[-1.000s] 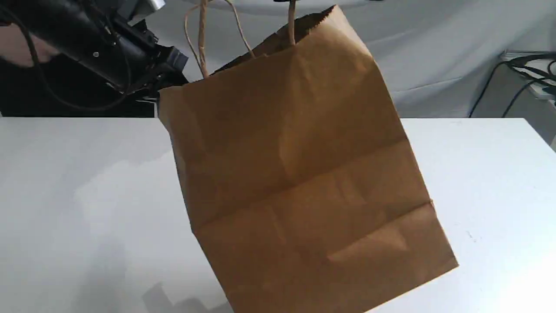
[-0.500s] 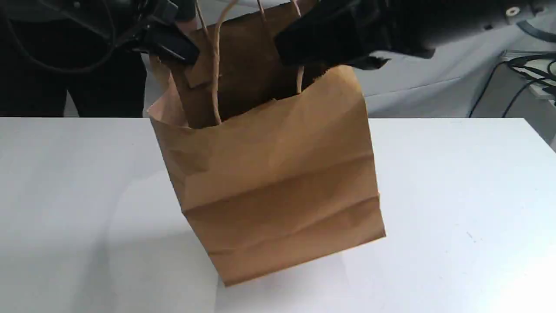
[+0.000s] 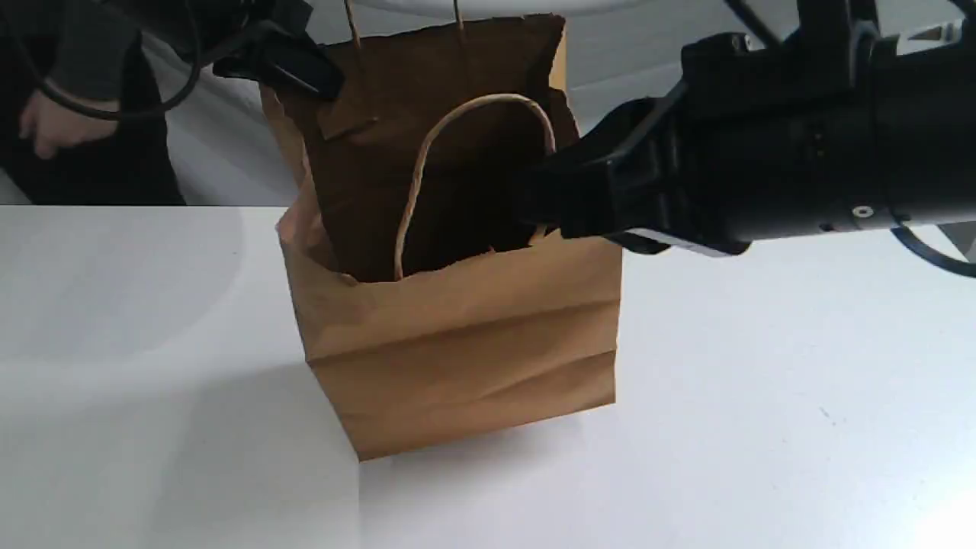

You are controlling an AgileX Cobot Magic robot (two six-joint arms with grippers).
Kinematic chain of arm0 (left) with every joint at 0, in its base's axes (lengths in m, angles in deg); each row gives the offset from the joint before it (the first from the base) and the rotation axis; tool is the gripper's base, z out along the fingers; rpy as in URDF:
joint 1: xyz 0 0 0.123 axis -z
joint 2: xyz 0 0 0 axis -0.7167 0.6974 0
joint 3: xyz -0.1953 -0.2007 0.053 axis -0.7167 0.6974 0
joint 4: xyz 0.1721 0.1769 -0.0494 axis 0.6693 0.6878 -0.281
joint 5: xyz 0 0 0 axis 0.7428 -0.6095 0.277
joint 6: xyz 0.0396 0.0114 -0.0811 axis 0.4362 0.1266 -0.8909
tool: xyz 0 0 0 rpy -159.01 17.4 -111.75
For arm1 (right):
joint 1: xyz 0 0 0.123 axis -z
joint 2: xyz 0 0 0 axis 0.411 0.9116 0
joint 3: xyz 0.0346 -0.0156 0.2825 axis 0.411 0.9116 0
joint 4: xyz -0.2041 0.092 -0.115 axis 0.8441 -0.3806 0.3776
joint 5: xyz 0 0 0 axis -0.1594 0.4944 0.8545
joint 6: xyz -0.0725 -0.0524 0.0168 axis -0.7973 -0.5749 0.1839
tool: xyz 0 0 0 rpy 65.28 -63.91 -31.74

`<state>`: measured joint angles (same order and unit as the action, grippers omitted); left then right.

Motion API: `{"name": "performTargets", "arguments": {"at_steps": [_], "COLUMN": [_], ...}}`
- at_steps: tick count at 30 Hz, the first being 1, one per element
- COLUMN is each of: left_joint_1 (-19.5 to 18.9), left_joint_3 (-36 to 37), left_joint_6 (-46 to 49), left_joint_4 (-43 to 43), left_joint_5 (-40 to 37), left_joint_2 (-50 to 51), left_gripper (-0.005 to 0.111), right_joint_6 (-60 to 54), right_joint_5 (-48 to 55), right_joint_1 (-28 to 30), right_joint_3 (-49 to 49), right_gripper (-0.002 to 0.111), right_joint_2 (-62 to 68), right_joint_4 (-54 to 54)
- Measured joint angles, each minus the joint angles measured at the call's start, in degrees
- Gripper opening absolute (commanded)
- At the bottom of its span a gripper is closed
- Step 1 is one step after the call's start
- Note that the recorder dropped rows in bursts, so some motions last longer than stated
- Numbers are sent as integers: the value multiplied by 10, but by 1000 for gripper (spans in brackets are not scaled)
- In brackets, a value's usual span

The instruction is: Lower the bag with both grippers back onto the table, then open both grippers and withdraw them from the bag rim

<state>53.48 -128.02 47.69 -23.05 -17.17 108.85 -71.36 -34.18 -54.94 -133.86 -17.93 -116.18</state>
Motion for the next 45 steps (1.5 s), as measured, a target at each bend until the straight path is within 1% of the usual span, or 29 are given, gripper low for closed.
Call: {"name": "performTargets", "arguments": {"at_steps": [4,11,17,20,25,27,29,37,45], "left_joint_1": [13,13,13,13,13,13,13,13,13], "left_joint_3": [-4,-4,-4,-4,-4,-4,-4,-4,-4], "left_joint_6": [-10,-13,-13,-13,-13,-14,-22,-28,-28], "left_joint_4": [-5,-33,-33,-33,-34,-35,-37,-42,-42], "left_joint_5": [1,1,1,1,1,1,1,0,-14], "left_joint_2": [25,58,59,59,59,59,59,58,28], "left_gripper": [0,0,1,7,36,50,57,57,57], "right_joint_6": [0,0,0,0,0,0,0,0,0], "right_joint_5": [-5,-5,-9,-10,-13,-13,-13,-19,-22], "right_joint_1": [0,0,0,0,0,0,0,0,0], "right_joint_3": [0,2,36,46,47,47,47,47,47], "right_gripper": [0,0,0,0,0,0,0,0,0], "right_joint_2": [-1,9,17,17,17,17,17,17,17], "right_joint_4": [-29,-6,-5,-3,-3,-3,-3,-3,-3]}}
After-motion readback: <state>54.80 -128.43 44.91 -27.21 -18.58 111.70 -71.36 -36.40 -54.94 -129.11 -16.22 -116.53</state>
